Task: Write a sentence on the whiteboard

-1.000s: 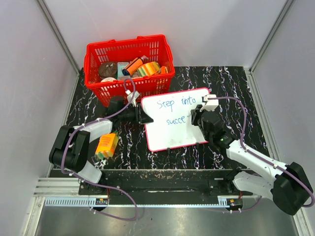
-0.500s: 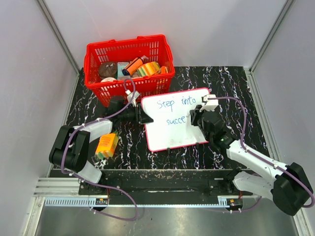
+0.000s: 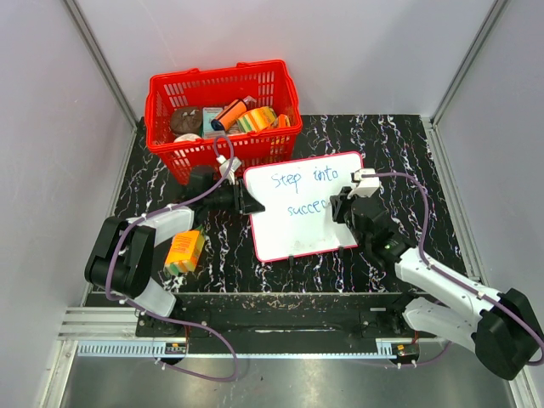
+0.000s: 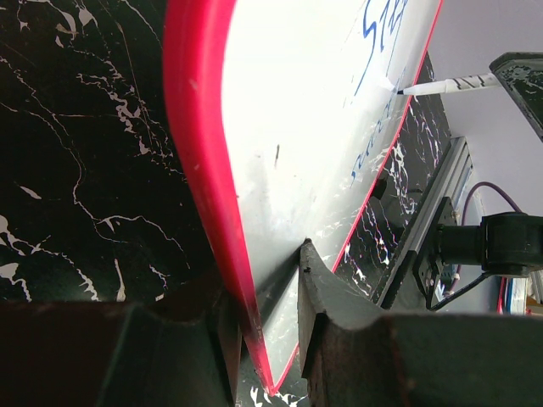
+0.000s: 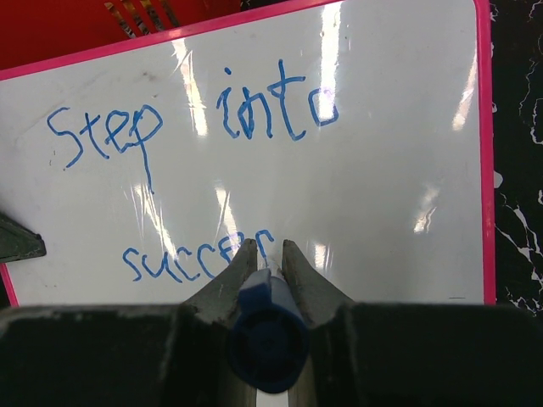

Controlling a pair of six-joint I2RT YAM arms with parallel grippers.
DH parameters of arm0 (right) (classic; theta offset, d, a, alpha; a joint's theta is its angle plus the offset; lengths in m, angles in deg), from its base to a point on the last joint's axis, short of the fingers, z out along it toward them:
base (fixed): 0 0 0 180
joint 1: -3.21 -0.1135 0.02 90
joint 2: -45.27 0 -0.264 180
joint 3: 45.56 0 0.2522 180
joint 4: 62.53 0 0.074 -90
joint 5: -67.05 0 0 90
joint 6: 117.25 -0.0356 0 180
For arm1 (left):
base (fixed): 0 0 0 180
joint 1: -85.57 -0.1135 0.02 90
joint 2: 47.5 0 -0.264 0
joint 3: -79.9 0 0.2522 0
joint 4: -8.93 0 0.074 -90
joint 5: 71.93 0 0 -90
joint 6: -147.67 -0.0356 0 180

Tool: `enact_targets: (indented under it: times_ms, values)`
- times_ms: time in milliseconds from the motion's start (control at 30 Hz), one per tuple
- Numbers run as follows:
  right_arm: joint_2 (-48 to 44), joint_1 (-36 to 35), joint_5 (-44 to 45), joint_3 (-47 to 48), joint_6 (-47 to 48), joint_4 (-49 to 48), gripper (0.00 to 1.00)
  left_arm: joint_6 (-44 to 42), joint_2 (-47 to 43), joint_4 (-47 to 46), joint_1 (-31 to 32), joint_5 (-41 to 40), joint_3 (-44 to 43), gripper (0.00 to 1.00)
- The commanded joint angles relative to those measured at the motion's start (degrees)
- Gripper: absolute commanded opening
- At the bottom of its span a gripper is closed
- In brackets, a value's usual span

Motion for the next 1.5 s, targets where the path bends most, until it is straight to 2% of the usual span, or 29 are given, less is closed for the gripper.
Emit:
enact_targets:
  times_ms: [0,533,833,1167,1467]
  values:
    - [-1.0,0.4,-0.1,-0.3,-0.3,0.6,0.00,-10.1,3.2,5.7,1.4,-13.8,0.7,0.00]
    - [-0.9,0.4,-4.3,-1.1,-2.1,-1.5,0.00,-10.0,3.2,5.8,1.4,-13.8,0.6,0.00]
    - [-10.2,0.4,0.8,-2.6,-0.5,-2.4,0.00,-10.0,3.2,5.8,1.4,-13.9,0.7,0.00]
    - [-3.6,0.5,5.4,1.5,0.4,-1.3,0.00,-10.0,3.3,5.8,1.4,-13.7,0.7,0.00]
    - [-2.7,0.8,5.3,2.4,0.9,-2.9,0.00,-10.0,3.3,5.7,1.4,-13.8,0.7,0.00]
